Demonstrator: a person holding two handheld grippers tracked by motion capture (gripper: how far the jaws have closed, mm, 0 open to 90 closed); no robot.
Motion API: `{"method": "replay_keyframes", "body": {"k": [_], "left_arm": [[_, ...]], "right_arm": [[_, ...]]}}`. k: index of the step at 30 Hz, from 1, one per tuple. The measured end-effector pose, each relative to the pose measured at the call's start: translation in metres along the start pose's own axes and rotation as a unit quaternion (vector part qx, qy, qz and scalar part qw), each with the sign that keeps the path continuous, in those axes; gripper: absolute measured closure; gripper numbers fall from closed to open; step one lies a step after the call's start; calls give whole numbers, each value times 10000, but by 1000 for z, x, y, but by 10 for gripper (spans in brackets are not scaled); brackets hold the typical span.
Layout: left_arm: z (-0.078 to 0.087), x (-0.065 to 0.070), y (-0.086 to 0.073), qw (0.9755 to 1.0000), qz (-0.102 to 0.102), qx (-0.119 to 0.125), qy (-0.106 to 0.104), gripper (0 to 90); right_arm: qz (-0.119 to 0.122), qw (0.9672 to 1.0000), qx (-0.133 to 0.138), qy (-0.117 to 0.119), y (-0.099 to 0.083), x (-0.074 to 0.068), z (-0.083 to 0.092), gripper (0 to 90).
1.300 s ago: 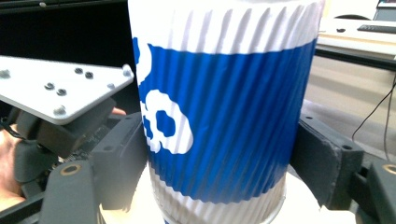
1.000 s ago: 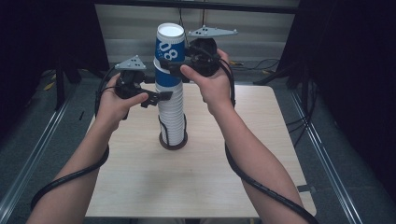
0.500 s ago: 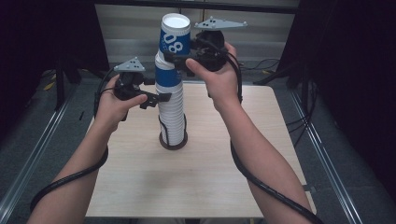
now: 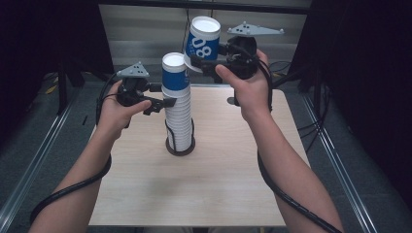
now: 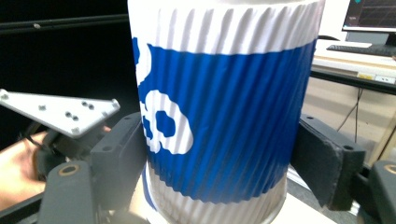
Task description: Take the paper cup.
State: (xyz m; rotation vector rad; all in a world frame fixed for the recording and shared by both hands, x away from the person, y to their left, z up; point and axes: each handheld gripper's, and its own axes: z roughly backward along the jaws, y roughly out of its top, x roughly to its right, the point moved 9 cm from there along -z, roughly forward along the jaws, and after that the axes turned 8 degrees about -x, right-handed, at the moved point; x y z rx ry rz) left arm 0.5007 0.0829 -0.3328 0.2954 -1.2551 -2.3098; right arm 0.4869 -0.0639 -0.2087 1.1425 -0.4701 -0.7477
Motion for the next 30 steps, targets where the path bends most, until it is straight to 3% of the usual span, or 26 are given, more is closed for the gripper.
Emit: {"method": "replay_keyframes", "body": {"k": [4, 7, 16, 17, 30], "left_arm": [[1, -1, 0, 10000, 55, 20, 22, 265], [0, -2, -2, 9998, 94, -52, 151, 156], [-2, 2, -9, 9997, 43, -213, 149, 157], [-2, 3, -11, 9994, -36, -265, 205, 153], [0, 8, -29, 9989, -28, -453, 153, 157]], "right_arm": [[-57, 10000, -56, -38, -10, 8, 5, 225], [-103, 9998, -128, -69, -24, 17, 7, 224], [-168, 9996, -222, -109, -45, 28, 12, 224], [-181, 9995, -245, -100, -50, 29, 13, 224], [-172, 9989, -426, -53, -85, 36, 19, 224]]}}
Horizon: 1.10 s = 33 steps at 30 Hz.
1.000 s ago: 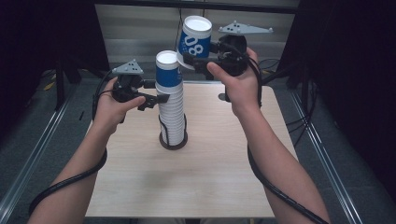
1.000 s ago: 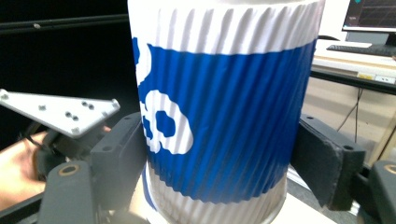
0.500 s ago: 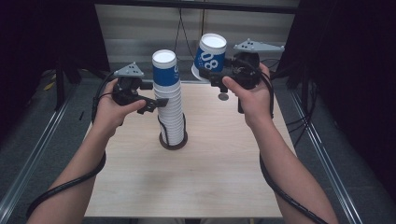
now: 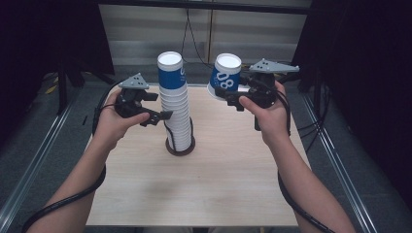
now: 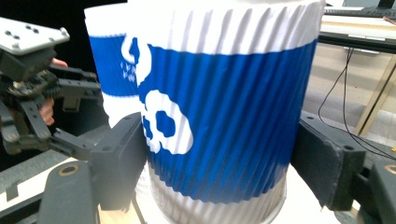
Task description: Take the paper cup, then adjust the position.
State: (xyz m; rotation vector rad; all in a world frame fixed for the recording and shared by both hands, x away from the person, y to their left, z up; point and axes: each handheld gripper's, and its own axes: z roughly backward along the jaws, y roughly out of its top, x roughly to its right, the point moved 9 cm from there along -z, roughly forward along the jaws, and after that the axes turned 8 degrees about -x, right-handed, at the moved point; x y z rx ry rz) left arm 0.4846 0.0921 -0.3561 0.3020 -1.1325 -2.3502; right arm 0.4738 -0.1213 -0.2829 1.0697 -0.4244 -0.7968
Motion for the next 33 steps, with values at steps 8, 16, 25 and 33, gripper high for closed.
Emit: {"method": "replay_keyframes", "body": {"k": [8, 16, 25, 33], "left_arm": [[-2, 4, -12, 9999, -22, -101, -80, 158], [-2, 8, -20, 9998, -28, -124, -153, 158], [-3, 15, -28, 9995, -64, -170, -268, 157], [-7, 27, -32, 9989, -145, -194, -390, 157]], "right_arm": [[40, 10000, -74, 46, -16, 3, -1, 225], [-9, 9999, -158, 57, -32, 6, 0, 225], [79, 9994, -303, 152, -44, 2, -3, 226], [182, 9986, -454, 181, -57, 2, -5, 227]]}}
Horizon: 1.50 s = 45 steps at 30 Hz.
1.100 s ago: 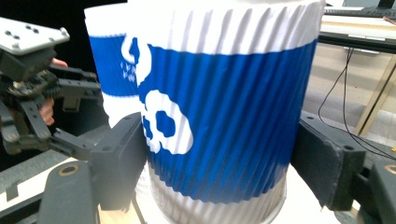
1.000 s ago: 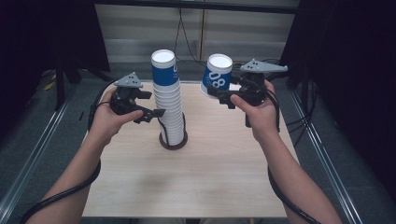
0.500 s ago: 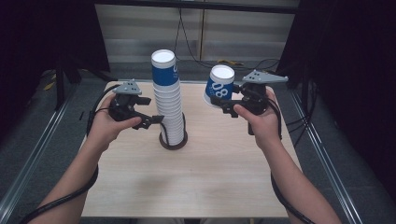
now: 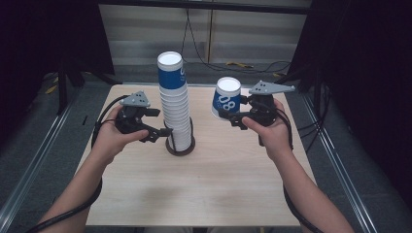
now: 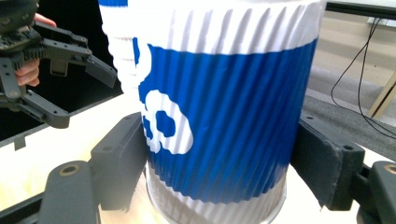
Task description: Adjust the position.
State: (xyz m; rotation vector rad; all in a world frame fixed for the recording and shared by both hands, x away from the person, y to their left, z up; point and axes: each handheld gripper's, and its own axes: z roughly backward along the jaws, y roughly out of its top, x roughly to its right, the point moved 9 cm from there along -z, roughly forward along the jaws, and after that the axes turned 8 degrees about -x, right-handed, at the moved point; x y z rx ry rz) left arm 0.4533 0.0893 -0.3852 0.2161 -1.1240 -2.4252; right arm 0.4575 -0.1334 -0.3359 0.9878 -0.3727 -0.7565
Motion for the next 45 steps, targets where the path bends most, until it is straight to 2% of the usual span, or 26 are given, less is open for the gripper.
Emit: {"method": "replay_keyframes", "body": {"k": [12, 18, 27, 32, 40, 45], "left_arm": [[-14, 15, 3, 9998, -123, -19, -177, 157], [-20, 23, 6, 9995, -182, 6, -269, 157], [-28, 32, 4, 9990, -256, -6, -378, 157], [-32, 37, 4, 9986, -285, -13, -453, 157], [-40, 43, 6, 9980, -327, -28, -541, 157], [-45, 47, 5, 9977, -328, -44, -596, 157]], "right_arm": [[86, 9997, -219, 43, -24, 0, 4, 227], [153, 9990, -411, 89, -36, 0, 4, 228], [249, 9975, -610, 245, -51, -5, 1, 228], [314, 9958, -770, 380, -63, -10, -4, 228], [401, 9933, -989, 443, -74, -10, -5, 229], [514, 9898, -1235, 499, -83, -11, -4, 229]]}}
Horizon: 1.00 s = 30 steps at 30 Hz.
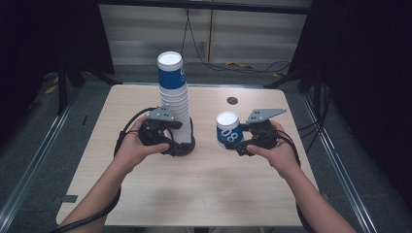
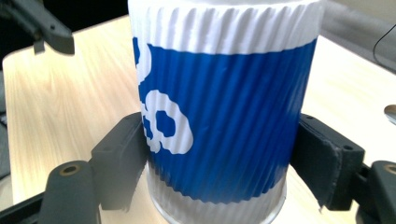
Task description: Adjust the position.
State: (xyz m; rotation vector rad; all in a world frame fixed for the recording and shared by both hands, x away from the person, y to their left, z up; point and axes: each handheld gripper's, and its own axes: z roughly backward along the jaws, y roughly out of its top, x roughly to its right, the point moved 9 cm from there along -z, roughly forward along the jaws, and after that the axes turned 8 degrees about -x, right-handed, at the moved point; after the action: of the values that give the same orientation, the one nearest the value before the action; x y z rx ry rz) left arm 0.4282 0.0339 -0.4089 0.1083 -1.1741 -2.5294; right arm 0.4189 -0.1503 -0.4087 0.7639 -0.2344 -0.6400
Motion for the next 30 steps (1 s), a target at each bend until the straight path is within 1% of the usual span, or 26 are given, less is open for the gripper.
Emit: {"method": "replay_keyframes", "body": {"k": [2, 4, 5, 6, 7, 8, 10, 11, 13, 14, 15, 16, 18, 21, 24, 25, 26, 27, 28, 29, 30], "left_arm": [[-2, 2, 0, 10000, -19, -2, -38, 157], [-5, 4, -1, 10000, -14, 0, -61, 157], [-7, 5, -1, 10000, -40, 3, -78, 157], [-8, 6, -1, 10000, -14, -29, -72, 157], [-10, 7, -1, 9999, -23, -6, -101, 157], [-11, 7, -2, 9999, -30, -61, -91, 157], [-14, 8, -2, 9999, -57, -54, -122, 157], [-15, 9, -2, 9999, -44, -45, -146, 157], [-18, 11, -2, 9998, -40, -46, -176, 157], [-18, 11, -3, 9998, -65, -90, -178, 157], [-20, 12, -2, 9998, -81, -68, -184, 157], [-21, 13, -2, 9998, -51, -68, -203, 157], [-23, 14, -2, 9997, -79, -67, -231, 157], [-25, 15, -3, 9996, -78, -130, -249, 157], [-27, 16, -4, 9995, -106, -132, -277, 157], [-27, 17, -4, 9995, -92, -118, -288, 157], [-27, 18, -4, 9994, -93, -122, -302, 157], [-27, 18, -4, 9994, -88, -139, -309, 157], [-28, 18, -4, 9994, -86, -152, -301, 157], [-28, 18, -4, 9993, -106, -161, -308, 157], [-28, 19, -4, 9993, -111, -157, -324, 157]], "right_arm": [[80, 9999, -120, -3, -4, -1, -1, 229], [145, 9996, -227, 46, -9, -3, -2, 229], [161, 9995, -269, 70, -11, -3, -3, 229], [177, 9993, -319, 95, -14, -4, -4, 229], [196, 9990, -380, 101, -16, -5, -5, 229], [250, 9985, -473, 150, -21, -7, -7, 229], [263, 9981, -521, 189, -23, -8, -8, 229], [358, 9971, -636, 217, -27, -10, -11, 229], [359, 9969, -662, 246, -28, -11, -11, 230], [370, 9965, -693, 272, -29, -11, -12, 230], [381, 9962, -742, 268, -30, -11, -12, 230], [412, 9956, -799, 275, -31, -12, -13, 230], [447, 9949, -859, 300, -32, -12, -14, 230], [524, 9932, -987, 321, -34, -13, -14, 230], [587, 9919, -1078, 328, -35, -13, -14, 230], [599, 9912, -1119, 376, -36, -14, -13, 230], [651, 9905, -1162, 341, -37, -13, -13, 230], [674, 9902, -1168, 368, -37, -14, -14, 230], [692, 9894, -1229, 335, -38, -13, -14, 230], [704, 9893, -1234, 327, -38, -13, -14, 230], [752, 9885, -1266, 343, -38, -14, -14, 230]]}}
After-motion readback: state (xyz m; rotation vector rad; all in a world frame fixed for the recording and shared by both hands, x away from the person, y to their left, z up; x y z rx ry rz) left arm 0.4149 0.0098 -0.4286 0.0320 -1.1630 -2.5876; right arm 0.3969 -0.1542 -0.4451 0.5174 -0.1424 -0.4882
